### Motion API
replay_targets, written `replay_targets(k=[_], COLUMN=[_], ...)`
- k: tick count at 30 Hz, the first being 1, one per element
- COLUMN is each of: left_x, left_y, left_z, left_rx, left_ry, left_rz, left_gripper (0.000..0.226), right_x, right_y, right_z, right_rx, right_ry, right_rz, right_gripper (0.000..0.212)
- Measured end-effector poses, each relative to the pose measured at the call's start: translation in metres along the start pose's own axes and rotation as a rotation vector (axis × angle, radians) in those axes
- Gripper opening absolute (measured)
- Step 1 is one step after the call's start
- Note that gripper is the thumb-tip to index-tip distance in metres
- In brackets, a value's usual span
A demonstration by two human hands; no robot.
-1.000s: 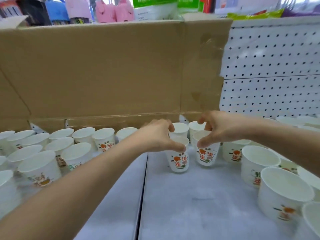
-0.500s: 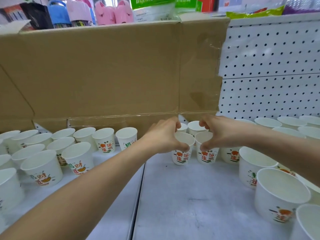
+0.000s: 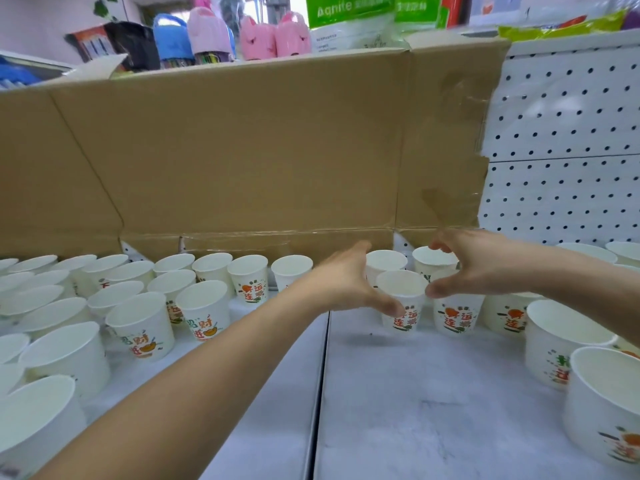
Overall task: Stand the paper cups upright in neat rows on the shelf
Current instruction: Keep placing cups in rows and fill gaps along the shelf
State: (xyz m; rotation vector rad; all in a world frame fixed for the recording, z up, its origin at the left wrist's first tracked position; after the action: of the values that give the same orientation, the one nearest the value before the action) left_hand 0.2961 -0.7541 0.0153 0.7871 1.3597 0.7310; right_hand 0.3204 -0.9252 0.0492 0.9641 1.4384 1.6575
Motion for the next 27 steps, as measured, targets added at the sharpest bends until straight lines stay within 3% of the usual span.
replay_targets(k=[6, 15, 19, 23, 27], left_x=[0.012, 0.004, 0.007, 0.023, 0.075], left_y=[-0.025, -0.029, -0.007, 0.044, 0.118], left_z=[0.008, 0.011, -0.007, -0.042, -0.077], left_rx=[0.172, 0.180, 0.082, -0.087, -0.246], left_ry=[0.050, 0.002, -0.017, -0.081, 0.058], left_rz=[-0.317, -0.321, -0.163, 0.088, 0.280], left_gripper=[0.136, 0.142, 0.129, 0.102, 0.074], right_x=[-0.006, -0.006, 0.013, 0.065, 0.126], right_y=[-0.004, -0.004, 0.001, 0.008, -0.001], right_z=[-0.003, -0.008, -0.002, 0.008, 0.035], right_rx=[0.076, 0.053, 0.004, -0.067, -0.037], right_ry=[-0.051, -0.044, 0.024, 0.235, 0.352], right_rz=[0.040, 0.023, -0.002, 0.051, 0.120], right_gripper=[0.091, 0.089, 0.082, 0.067, 0.068])
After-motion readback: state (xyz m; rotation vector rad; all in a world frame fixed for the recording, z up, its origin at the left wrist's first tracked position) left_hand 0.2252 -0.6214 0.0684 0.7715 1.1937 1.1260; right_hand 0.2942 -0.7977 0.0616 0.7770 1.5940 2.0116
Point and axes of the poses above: each hand's wrist, its own z-axis towards the middle knuckle, its own y-axis out of the back of the hand, x = y × z, the point moved 8 cm from there along z, towards the middle knuckle, and after that the axes turned 4 degrees about -z, right-handed, at the moved point
